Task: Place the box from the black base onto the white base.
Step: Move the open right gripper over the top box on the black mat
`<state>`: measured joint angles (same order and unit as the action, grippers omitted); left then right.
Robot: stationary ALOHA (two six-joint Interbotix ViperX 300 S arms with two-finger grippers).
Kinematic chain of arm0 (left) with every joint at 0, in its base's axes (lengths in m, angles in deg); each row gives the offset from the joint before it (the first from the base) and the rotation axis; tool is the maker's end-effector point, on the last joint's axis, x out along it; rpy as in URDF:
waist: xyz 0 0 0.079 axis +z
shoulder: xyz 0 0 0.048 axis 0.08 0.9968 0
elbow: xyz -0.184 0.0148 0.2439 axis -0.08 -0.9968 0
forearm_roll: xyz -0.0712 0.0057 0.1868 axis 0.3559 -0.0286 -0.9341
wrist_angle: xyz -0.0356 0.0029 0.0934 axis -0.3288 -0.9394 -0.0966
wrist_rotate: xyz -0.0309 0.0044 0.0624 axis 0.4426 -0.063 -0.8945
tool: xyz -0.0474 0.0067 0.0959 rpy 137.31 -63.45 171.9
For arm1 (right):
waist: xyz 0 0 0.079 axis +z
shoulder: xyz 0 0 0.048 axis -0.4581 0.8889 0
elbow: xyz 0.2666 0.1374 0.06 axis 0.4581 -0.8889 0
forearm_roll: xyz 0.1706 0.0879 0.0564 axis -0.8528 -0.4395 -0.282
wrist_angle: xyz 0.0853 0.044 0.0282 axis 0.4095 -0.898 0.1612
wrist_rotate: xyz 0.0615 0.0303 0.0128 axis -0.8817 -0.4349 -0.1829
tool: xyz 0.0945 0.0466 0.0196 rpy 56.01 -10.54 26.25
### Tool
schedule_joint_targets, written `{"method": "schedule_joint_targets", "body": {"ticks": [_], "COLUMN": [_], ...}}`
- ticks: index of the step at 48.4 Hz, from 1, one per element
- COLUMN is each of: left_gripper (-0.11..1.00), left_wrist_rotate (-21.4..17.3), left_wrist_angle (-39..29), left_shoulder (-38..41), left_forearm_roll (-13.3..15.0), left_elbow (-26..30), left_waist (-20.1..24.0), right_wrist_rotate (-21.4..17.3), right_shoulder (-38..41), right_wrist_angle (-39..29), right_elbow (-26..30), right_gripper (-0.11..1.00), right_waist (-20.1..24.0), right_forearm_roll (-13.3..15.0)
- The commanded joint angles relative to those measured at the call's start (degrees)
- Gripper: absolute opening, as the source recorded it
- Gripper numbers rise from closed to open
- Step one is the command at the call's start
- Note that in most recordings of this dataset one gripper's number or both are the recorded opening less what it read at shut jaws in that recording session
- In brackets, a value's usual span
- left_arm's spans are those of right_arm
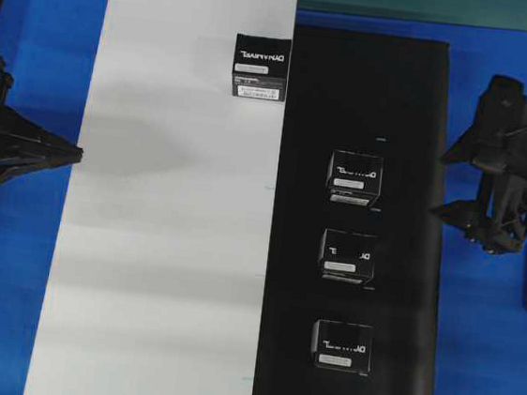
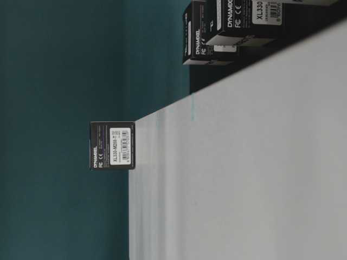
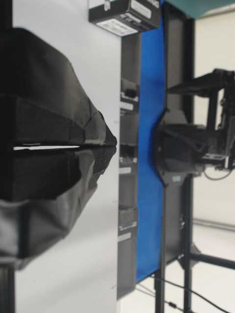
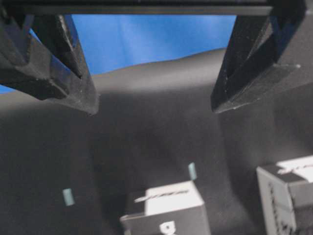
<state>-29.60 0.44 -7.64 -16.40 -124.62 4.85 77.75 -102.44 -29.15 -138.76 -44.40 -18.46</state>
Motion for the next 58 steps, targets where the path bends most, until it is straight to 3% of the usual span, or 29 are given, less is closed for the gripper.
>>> {"method": "schedule_joint_targets", "body": {"ticks": [1,14,21,40,58], "left_gripper": [-0.03,-0.03,-0.03,-0.03,-0.03], "left_wrist_rotate": [0.09,0.53,1.58,1.93,1.93], "left_wrist_angle": [0.26,0.26,0.26,0.26,0.26], "left_shoulder": [0.53,0.44,0.44,0.53,0.53], "left_forearm_roll": [-0.18,-0.18,-0.18,-0.18,-0.18], "left_elbow": [1.49,1.58,1.58,1.49,1.49], "left_waist": [0.09,0.18,0.09,0.18,0.18], "right_wrist_rotate": [3.69,20.92,26.02,27.51,28.04], "right_shoulder": [3.16,10.46,12.74,17.84,22.85], "right_wrist_angle": [0.62,3.69,3.78,6.86,9.05], "right_elbow": [0.7,2.2,4.31,6.24,9.32], "right_gripper": [1.0,1.0,1.0,1.0,1.0], "right_waist": [-0.18,-2.99,-4.66,-5.45,-3.43], "right_forearm_roll": [-3.43,-15.91,-18.37,-18.72,-19.86]}}
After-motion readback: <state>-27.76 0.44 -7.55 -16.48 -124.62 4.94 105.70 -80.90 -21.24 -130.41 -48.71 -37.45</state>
